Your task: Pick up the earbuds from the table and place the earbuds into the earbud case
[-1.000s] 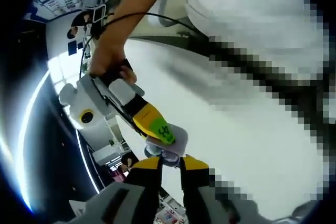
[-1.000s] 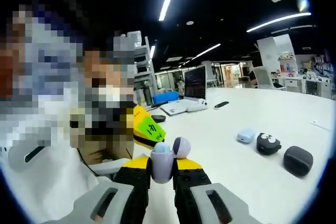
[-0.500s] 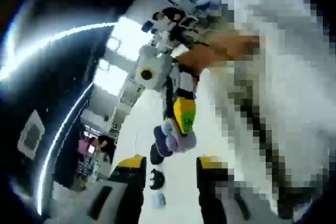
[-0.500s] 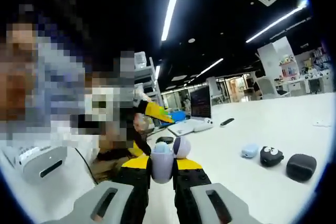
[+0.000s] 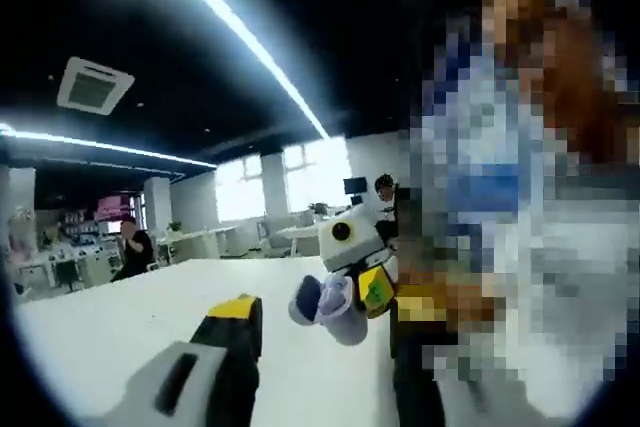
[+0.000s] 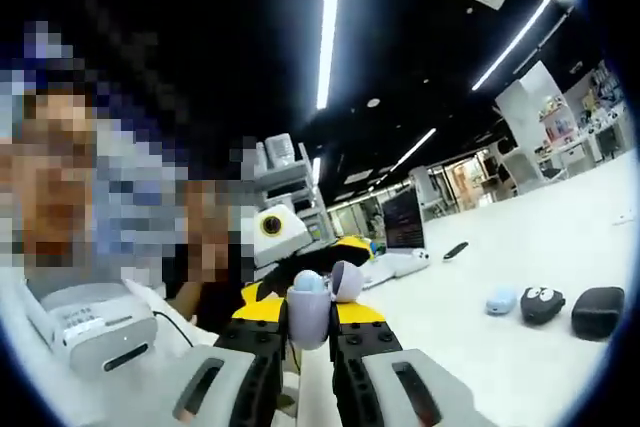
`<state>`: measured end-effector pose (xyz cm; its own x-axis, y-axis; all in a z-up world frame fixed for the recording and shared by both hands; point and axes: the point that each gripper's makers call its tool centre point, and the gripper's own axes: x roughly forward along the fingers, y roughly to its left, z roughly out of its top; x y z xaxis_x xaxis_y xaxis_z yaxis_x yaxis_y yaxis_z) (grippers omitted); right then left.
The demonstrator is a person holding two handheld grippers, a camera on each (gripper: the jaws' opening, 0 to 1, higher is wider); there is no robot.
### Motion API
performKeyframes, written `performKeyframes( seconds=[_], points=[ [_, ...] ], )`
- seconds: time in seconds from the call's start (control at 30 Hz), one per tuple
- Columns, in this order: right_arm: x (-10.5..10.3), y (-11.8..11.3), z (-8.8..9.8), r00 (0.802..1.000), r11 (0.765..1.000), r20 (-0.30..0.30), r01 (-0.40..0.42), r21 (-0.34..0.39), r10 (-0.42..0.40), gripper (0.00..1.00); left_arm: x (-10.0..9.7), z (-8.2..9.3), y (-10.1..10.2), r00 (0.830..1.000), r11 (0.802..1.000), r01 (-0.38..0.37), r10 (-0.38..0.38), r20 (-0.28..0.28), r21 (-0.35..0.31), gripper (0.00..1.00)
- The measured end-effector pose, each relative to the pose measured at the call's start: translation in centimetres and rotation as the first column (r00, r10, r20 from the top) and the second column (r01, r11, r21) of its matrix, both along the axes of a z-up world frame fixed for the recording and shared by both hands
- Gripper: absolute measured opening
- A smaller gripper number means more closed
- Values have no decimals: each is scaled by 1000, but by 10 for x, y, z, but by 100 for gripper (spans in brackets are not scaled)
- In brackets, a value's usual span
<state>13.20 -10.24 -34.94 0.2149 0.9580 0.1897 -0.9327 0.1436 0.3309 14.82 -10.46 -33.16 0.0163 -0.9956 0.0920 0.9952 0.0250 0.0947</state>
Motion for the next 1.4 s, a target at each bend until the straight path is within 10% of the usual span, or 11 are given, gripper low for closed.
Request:
performKeyframes(
  seconds=[0.4,1.4],
  points=[
    [-2,3,4,998,998,-42,-39,58,41,15,-10,-10,-8,999,999,37,-37,-19,3,41],
    [6,-2,1,993,998,-117,-27,64,35,15,-4,-11,-8,978,1000,-19,15,208,18,39]
  ],
)
